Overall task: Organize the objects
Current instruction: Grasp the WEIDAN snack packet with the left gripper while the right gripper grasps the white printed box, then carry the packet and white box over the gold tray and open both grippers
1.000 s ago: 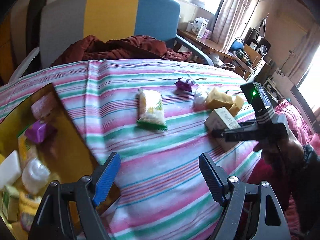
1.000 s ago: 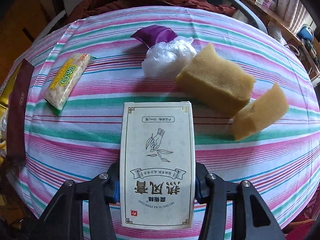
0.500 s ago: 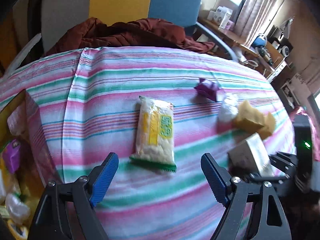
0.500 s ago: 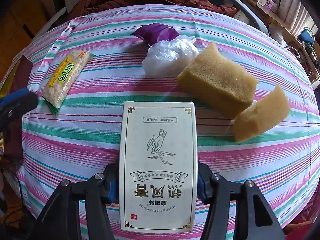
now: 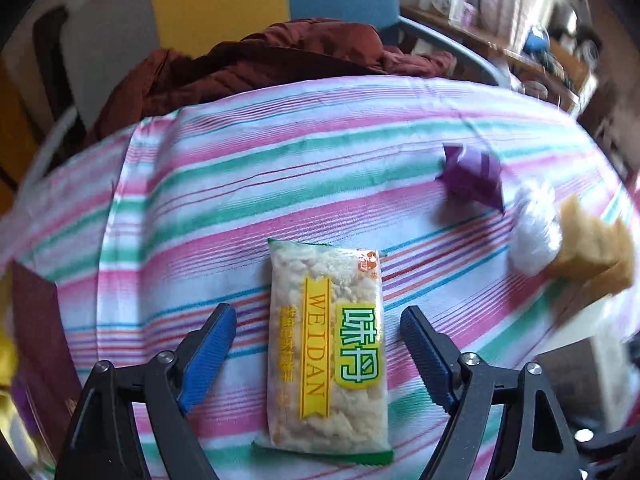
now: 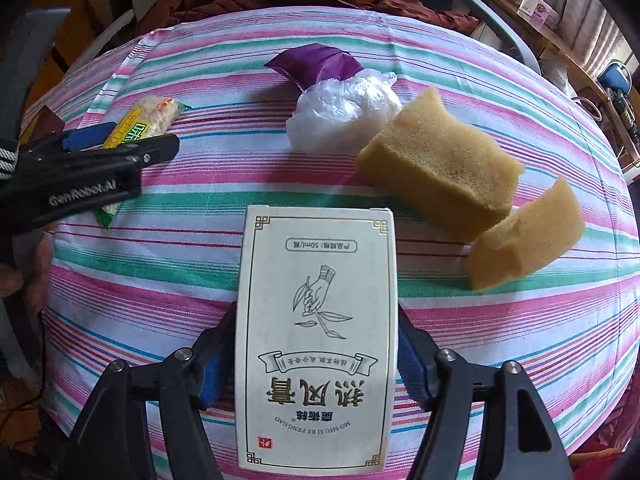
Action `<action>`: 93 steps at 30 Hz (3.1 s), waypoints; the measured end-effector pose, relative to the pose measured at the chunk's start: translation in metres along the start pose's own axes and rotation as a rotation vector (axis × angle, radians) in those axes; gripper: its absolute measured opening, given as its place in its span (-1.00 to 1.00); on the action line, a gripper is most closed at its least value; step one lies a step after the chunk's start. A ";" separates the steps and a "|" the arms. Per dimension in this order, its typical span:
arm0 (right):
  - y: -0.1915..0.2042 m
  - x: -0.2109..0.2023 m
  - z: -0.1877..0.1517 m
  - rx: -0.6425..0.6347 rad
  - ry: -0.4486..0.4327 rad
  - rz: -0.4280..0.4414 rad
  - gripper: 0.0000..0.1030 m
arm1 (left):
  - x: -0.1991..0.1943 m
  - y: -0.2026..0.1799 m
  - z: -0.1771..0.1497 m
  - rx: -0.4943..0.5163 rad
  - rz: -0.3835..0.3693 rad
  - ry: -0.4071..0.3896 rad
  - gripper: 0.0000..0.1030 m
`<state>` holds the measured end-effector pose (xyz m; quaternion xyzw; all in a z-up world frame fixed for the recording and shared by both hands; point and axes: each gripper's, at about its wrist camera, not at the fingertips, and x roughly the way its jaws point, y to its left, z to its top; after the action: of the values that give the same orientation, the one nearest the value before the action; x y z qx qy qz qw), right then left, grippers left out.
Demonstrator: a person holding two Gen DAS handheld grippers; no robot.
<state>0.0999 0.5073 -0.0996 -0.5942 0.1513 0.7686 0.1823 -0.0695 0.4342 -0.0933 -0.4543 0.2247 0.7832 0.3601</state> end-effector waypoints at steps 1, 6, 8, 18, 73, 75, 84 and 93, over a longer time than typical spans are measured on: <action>0.000 0.000 0.000 0.000 0.000 0.000 0.37 | 0.000 0.001 -0.001 -0.007 -0.001 -0.003 0.65; 0.000 0.001 0.002 -0.004 0.000 -0.003 0.38 | 0.000 0.002 -0.002 -0.012 -0.002 -0.001 0.66; 0.000 0.001 0.002 -0.004 0.000 -0.003 0.39 | 0.000 0.001 -0.003 -0.012 -0.002 -0.007 0.66; 0.003 -0.001 0.001 -0.011 -0.010 -0.007 0.40 | -0.012 0.001 -0.009 -0.018 0.015 -0.020 -0.05; 0.021 -0.013 0.002 -0.107 -0.040 -0.043 0.01 | -0.172 -0.006 -0.129 0.041 -0.180 -0.220 -0.06; 0.024 -0.014 0.001 -0.109 -0.031 -0.052 0.01 | -0.180 0.004 -0.129 0.021 -0.160 -0.240 -0.06; 0.087 -0.031 -0.032 -0.172 -0.074 0.036 0.01 | -0.200 0.055 -0.136 -0.091 -0.038 -0.294 -0.06; 0.134 -0.055 -0.018 -0.193 -0.189 0.155 0.01 | -0.211 0.101 -0.149 -0.183 0.077 -0.320 -0.06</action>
<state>0.0663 0.3750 -0.0489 -0.5206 0.1045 0.8438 0.0778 0.0041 0.1919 0.0212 -0.3460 0.1097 0.8759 0.3180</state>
